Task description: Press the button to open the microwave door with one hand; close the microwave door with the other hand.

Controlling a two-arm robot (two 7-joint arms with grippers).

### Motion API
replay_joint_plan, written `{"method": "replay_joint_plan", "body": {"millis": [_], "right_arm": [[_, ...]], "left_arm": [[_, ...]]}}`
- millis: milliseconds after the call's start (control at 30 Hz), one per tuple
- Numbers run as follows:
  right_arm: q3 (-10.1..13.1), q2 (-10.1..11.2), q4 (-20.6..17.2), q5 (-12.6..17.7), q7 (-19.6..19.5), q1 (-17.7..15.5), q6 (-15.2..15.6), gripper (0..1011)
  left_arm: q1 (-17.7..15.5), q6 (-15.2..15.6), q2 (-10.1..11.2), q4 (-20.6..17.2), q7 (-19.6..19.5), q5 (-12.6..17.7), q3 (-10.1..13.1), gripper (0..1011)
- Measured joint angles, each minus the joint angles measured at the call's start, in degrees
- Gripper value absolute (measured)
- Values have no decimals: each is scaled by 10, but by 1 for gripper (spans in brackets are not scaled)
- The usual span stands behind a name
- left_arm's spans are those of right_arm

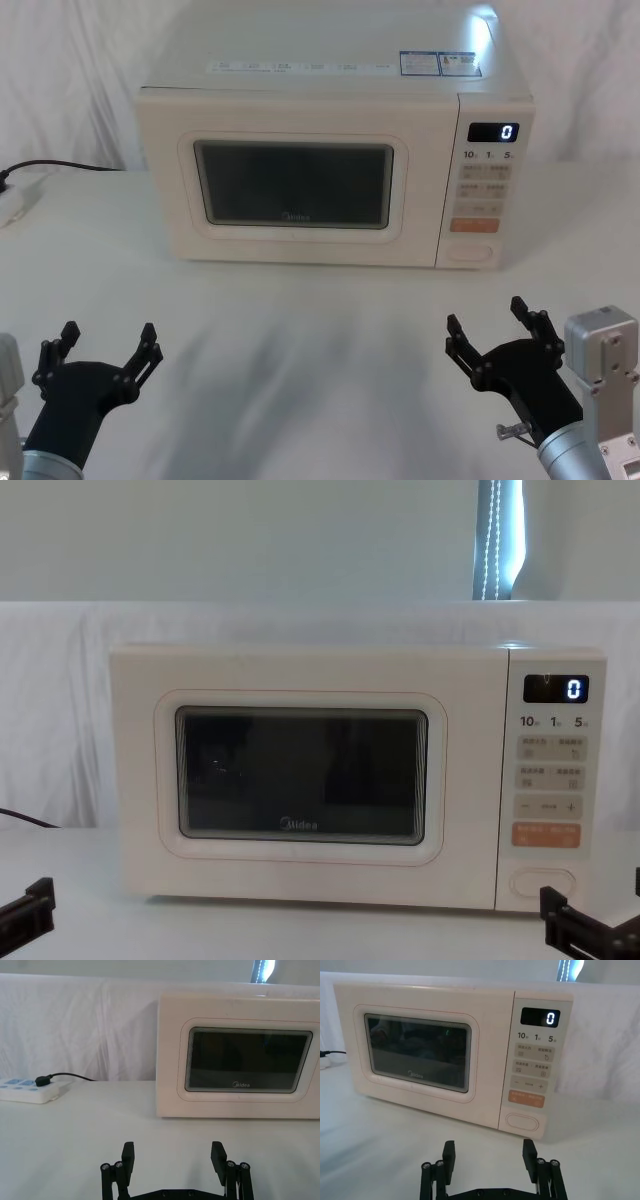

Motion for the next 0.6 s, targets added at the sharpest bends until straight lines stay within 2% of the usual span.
{"method": "replay_joint_plan", "body": {"millis": [267,300,333,500,533,567,600], "right_arm": [[0,0,0,0,0,0,0,701],[0,0,0,0,0,0,0,644],[0,0,0,0,0,0,0,644],[0,0,0,0,0,0,0,492],[0,0,0,0,0,0,0,424],[0,0,0,0,0,0,0,424],[0,0,0,0,0,0,0,383]], "left_arm": [[0,0,0,0,0,0,0,1005],[0,0,0,0,0,0,0,1005],[0,0,0,0,0,0,0,1005],[0,0,0,0,0,0,0,1005],[0,0,0,0,0,0,0,1005],[0,0,0,0,0,0,0,1005],[0,0,0,0,0,0,0,1005]]}}
